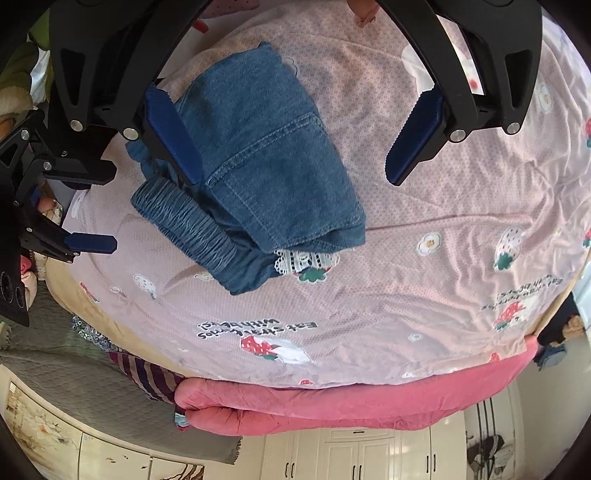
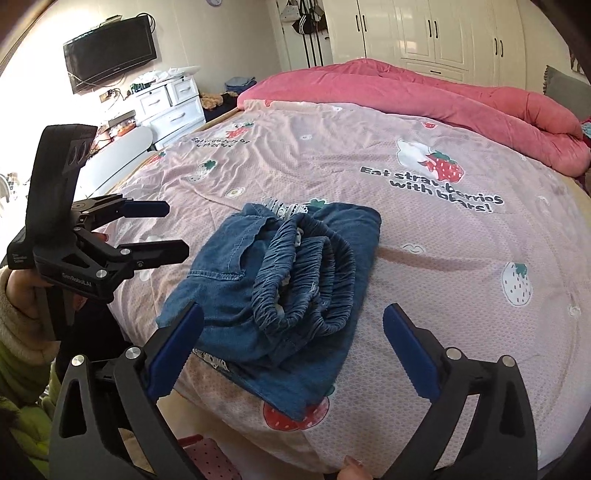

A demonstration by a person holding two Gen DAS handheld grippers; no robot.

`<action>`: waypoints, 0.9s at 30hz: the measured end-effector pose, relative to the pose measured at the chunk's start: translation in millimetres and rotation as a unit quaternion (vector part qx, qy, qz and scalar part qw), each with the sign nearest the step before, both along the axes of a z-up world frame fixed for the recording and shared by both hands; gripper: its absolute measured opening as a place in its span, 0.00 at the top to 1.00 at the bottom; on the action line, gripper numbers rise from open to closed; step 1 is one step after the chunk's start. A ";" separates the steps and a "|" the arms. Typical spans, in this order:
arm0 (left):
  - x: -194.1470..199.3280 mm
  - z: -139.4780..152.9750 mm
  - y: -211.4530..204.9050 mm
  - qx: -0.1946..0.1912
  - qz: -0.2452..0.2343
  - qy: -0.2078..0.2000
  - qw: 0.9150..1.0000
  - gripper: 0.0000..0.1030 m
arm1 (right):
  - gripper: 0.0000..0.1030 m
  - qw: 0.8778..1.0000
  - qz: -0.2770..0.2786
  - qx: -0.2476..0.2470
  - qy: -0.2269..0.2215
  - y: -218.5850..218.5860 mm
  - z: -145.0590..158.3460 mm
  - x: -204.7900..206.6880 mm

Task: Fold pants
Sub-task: 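Release the bundle and pull both grippers back from the pants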

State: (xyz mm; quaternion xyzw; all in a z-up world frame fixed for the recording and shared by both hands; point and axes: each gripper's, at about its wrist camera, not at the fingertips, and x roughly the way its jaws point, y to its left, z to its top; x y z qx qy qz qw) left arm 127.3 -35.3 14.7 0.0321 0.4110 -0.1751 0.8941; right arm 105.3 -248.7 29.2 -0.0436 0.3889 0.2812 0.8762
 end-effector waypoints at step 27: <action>5.7 -45.1 -1.4 -0.022 0.015 0.065 0.998 0.09 | 0.04 0.997 -0.037 0.032 0.054 1.8 -19.7 45.8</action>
